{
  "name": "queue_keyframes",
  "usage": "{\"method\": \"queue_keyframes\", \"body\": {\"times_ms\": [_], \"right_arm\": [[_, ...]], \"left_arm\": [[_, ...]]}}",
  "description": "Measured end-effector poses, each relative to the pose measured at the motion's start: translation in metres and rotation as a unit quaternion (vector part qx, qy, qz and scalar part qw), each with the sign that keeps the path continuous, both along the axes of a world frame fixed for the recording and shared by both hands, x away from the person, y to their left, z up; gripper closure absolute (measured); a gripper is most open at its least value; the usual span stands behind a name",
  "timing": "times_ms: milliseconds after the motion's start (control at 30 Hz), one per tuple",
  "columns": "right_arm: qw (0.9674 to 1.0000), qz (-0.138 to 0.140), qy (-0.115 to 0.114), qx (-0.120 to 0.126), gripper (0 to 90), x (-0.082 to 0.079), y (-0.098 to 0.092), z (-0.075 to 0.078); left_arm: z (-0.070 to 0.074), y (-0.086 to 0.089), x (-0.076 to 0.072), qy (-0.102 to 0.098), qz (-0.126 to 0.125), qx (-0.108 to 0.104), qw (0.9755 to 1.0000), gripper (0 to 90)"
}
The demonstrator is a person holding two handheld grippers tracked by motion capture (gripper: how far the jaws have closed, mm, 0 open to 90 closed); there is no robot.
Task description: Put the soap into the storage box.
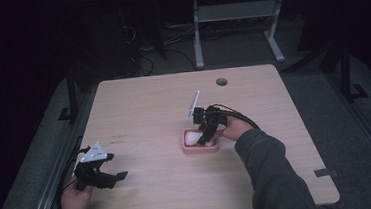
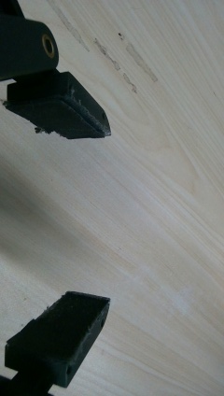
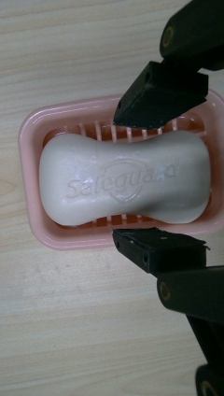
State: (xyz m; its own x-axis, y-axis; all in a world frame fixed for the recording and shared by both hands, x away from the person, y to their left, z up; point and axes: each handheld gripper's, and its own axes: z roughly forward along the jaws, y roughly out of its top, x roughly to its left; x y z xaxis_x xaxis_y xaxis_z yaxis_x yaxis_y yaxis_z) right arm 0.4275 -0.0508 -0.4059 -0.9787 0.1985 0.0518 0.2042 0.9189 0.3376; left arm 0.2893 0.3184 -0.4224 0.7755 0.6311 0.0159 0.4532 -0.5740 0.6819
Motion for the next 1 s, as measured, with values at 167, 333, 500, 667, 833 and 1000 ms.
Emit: {"method": "queue_keyframes", "body": {"times_ms": [167,333,500,667,833,1000], "right_arm": [[1.0000,-0.004,-0.002,0.006,37.7,-0.001,-0.004,0.002],[0.9999,-0.009,-0.003,0.007,37.4,-0.003,-0.009,0.002],[0.9998,-0.014,-0.005,0.013,37.5,-0.005,-0.014,0.005],[0.9997,-0.016,-0.007,0.017,37.4,-0.007,-0.019,0.006],[0.9994,-0.025,-0.005,0.023,36.3,-0.008,-0.024,0.007],[0.9993,-0.028,-0.008,0.025,35.6,-0.010,-0.028,0.009]], "left_arm": [[0.000,0.000,0.000,0.000,0.001,0.000,1.0000,14.9],[0.000,0.000,0.000,0.000,0.000,0.003,1.0000,14.9],[0.000,0.000,0.000,0.000,0.000,0.003,1.0000,14.9],[0.000,0.000,0.000,0.000,0.000,0.004,1.0000,14.9],[-0.001,0.000,0.000,0.000,0.000,0.005,1.0000,14.9],[-0.001,0.000,0.000,-0.001,0.001,0.005,1.0000,14.9]]}}
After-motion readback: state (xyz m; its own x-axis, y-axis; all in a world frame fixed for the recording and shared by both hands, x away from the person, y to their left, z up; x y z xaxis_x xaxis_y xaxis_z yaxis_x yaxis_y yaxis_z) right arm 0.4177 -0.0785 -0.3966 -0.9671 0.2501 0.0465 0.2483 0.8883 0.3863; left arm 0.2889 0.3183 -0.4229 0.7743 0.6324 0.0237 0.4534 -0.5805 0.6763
